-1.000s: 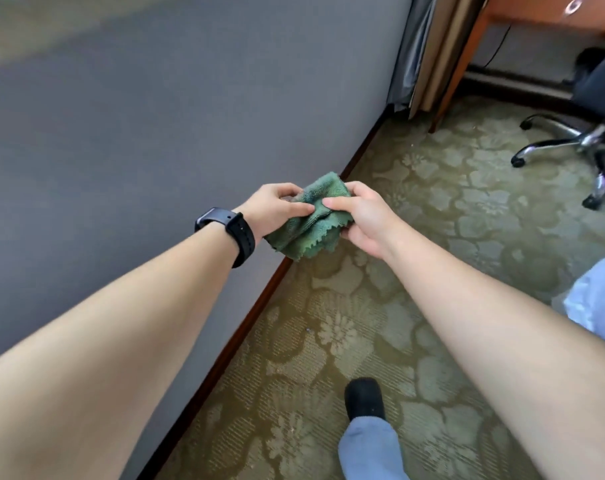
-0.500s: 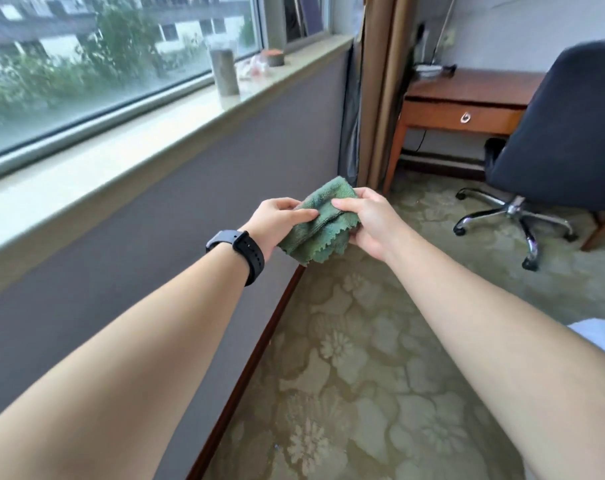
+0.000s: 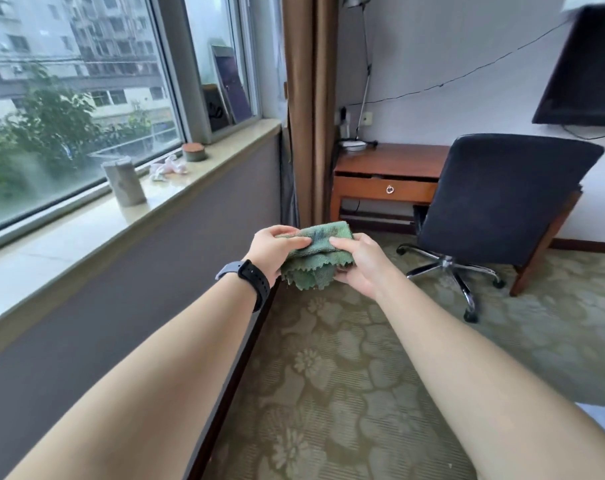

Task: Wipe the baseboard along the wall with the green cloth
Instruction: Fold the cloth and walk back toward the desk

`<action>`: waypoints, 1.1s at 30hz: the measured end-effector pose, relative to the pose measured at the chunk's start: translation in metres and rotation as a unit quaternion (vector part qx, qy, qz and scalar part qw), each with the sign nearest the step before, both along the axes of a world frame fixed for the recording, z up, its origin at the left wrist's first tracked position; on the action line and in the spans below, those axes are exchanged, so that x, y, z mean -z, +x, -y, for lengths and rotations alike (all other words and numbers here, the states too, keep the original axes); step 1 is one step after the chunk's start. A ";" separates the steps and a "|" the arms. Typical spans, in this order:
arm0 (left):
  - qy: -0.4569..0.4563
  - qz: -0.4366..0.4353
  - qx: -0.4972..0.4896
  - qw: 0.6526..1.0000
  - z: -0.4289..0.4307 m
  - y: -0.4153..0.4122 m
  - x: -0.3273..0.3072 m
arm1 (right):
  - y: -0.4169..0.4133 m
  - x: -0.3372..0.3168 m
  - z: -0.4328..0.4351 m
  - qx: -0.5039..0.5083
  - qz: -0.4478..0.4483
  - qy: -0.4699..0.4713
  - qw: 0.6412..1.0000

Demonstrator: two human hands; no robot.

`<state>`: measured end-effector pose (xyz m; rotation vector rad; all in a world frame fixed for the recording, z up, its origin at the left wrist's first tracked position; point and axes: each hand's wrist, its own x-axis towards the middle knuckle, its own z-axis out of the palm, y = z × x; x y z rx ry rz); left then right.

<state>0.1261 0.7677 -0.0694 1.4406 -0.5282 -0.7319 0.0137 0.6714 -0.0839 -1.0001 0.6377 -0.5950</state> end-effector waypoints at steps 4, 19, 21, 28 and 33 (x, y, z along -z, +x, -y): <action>-0.022 -0.038 0.003 0.999 0.052 0.019 0.008 | 0.019 0.010 0.042 0.033 0.018 0.023 0.999; -0.025 -0.056 0.141 0.988 0.317 0.161 -0.013 | 0.144 -0.011 0.290 0.119 0.053 0.048 0.990; -0.012 -0.051 0.143 0.988 0.352 0.174 -0.011 | 0.152 -0.009 0.322 0.105 0.057 0.050 0.992; 0.004 -0.044 0.145 0.988 0.492 0.200 0.006 | 0.176 0.003 0.458 0.085 0.006 0.010 0.996; -0.003 -0.043 0.126 0.991 0.601 0.217 0.008 | 0.195 -0.001 0.571 0.064 -0.017 -0.015 0.998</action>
